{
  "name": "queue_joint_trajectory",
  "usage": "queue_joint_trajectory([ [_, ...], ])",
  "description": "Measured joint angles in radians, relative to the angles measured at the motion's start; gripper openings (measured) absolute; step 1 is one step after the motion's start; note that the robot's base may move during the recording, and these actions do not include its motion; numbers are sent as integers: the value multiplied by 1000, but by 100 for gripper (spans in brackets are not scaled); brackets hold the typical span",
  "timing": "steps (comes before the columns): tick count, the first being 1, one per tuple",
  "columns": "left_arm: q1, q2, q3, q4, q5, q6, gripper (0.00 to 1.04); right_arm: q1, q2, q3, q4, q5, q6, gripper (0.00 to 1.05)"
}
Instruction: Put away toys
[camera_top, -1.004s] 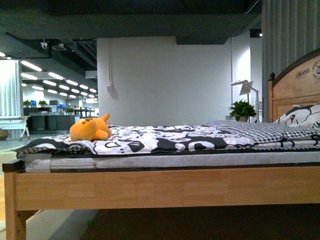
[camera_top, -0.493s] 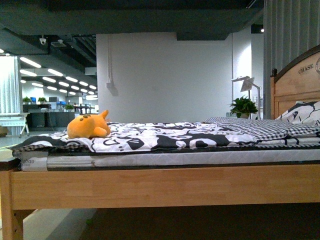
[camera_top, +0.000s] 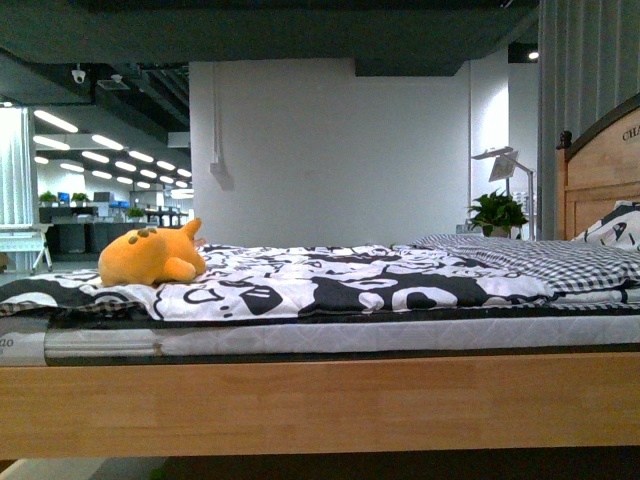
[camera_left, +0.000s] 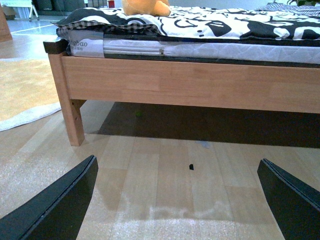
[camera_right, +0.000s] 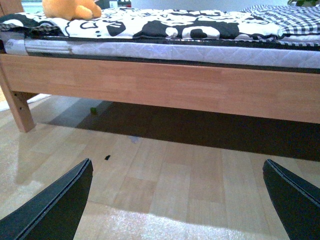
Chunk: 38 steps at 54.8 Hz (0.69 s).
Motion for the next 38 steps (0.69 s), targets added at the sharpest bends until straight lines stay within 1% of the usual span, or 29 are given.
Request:
queue_joint_trajectory([
  [38, 0, 0, 0, 0, 1, 0, 99, 0, 0, 0, 0, 0, 0, 104],
])
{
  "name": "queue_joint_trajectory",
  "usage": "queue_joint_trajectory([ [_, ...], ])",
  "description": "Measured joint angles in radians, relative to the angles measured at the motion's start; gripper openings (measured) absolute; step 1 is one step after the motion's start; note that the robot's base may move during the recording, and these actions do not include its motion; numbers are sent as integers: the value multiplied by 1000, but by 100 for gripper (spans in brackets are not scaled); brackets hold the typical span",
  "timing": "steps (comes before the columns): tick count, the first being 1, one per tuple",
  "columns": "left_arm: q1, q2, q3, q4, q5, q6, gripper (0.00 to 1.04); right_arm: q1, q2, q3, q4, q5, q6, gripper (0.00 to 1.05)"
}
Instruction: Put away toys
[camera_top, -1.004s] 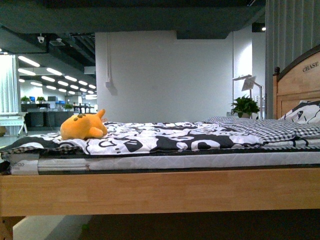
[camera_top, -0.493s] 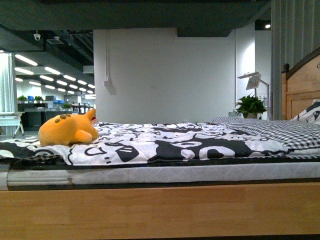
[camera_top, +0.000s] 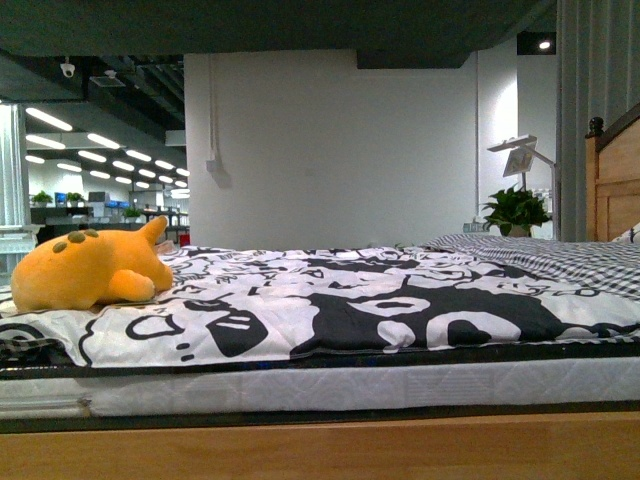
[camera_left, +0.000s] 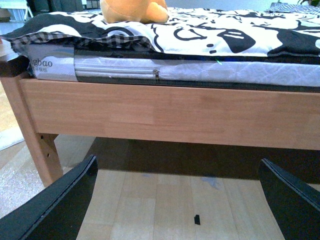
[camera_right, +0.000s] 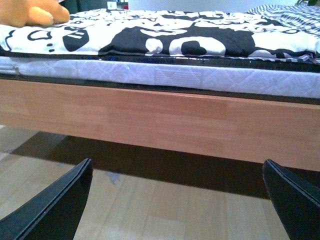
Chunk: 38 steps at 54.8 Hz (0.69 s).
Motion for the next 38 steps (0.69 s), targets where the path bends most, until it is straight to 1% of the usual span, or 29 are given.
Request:
queue_joint_trajectory([
  [38, 0, 0, 0, 0, 3, 0, 99, 0, 0, 0, 0, 7, 0, 104],
])
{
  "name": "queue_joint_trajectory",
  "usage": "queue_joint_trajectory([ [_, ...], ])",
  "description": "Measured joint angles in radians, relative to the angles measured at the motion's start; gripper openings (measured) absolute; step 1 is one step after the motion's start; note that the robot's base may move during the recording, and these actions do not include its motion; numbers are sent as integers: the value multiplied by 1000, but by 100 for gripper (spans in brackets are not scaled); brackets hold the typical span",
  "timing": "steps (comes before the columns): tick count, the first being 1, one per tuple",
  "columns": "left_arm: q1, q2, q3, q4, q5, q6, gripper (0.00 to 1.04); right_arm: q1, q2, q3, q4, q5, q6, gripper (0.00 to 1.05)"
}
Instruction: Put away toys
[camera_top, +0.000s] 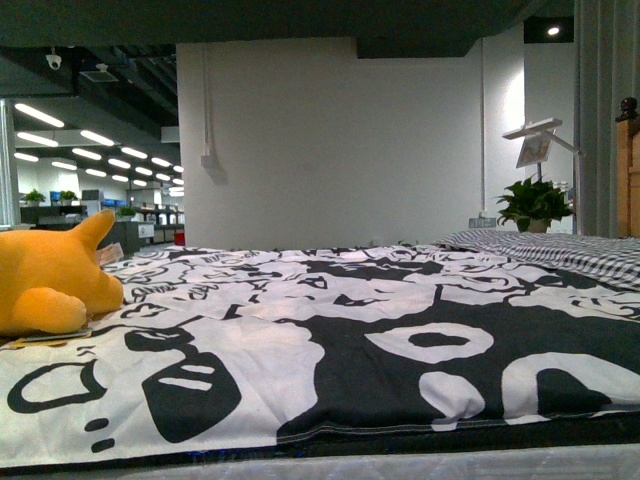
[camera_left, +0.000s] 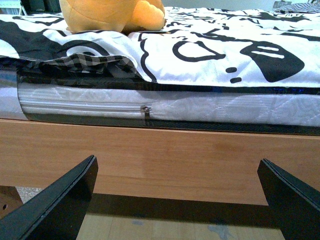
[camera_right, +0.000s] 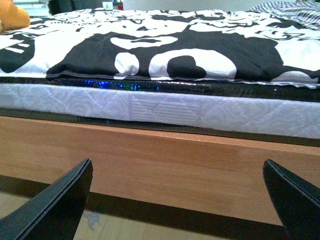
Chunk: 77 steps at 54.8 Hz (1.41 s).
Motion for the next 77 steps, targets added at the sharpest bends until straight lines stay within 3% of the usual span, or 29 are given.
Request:
queue_joint_trajectory([
  [77, -1, 0, 0, 0, -5, 0, 99, 0, 0, 0, -1, -9, 0, 104],
])
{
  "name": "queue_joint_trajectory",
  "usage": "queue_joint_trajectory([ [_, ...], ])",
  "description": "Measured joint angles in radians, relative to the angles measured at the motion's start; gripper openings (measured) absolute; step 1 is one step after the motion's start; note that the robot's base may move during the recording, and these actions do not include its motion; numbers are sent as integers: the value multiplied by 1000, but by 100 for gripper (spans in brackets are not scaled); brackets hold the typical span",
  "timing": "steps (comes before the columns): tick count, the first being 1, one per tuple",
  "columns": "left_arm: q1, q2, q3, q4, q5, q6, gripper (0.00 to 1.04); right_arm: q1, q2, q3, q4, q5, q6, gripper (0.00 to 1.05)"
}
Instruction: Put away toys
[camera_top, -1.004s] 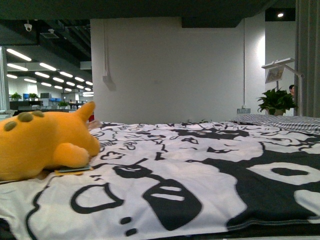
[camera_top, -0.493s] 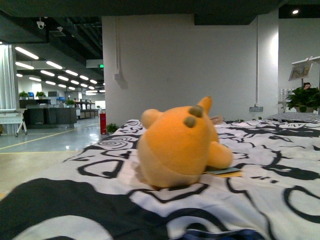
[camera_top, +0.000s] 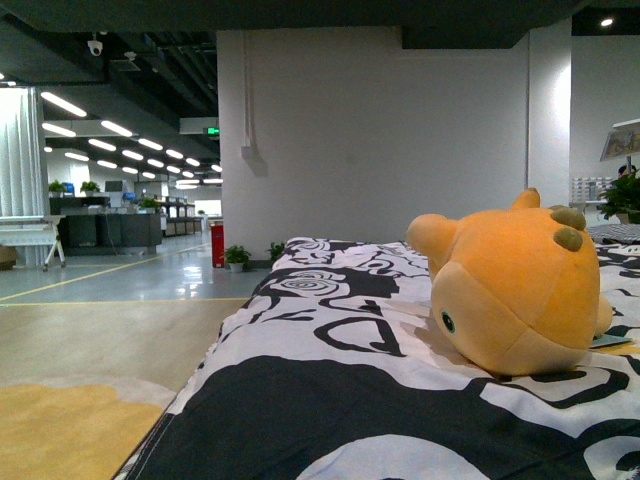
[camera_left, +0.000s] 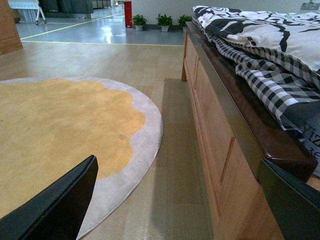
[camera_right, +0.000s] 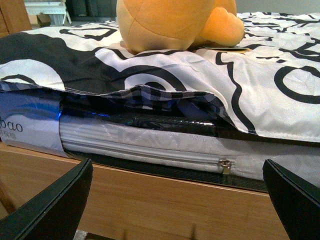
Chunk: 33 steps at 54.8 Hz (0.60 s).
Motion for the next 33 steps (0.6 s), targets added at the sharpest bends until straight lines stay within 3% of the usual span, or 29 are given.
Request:
queue_joint_trajectory([
  [2, 0, 0, 0, 0, -1, 0, 99, -19, 11, 6, -21, -48, 22, 104],
  [7, 0, 0, 0, 0, 1, 0, 99, -140, 97, 33, -45, -321, 152, 104],
  [12, 0, 0, 0, 0, 1, 0, 99, -250, 161, 60, 27, -438, 224, 104],
  [22, 0, 0, 0, 0, 1, 0, 99, -290, 302, 138, 176, -449, 271, 104],
  [27, 0, 0, 0, 0, 1, 0, 99, -241, 402, 190, 272, -384, 270, 104],
  [33, 0, 0, 0, 0, 1, 0, 99, -123, 548, 291, 399, -273, 242, 104],
])
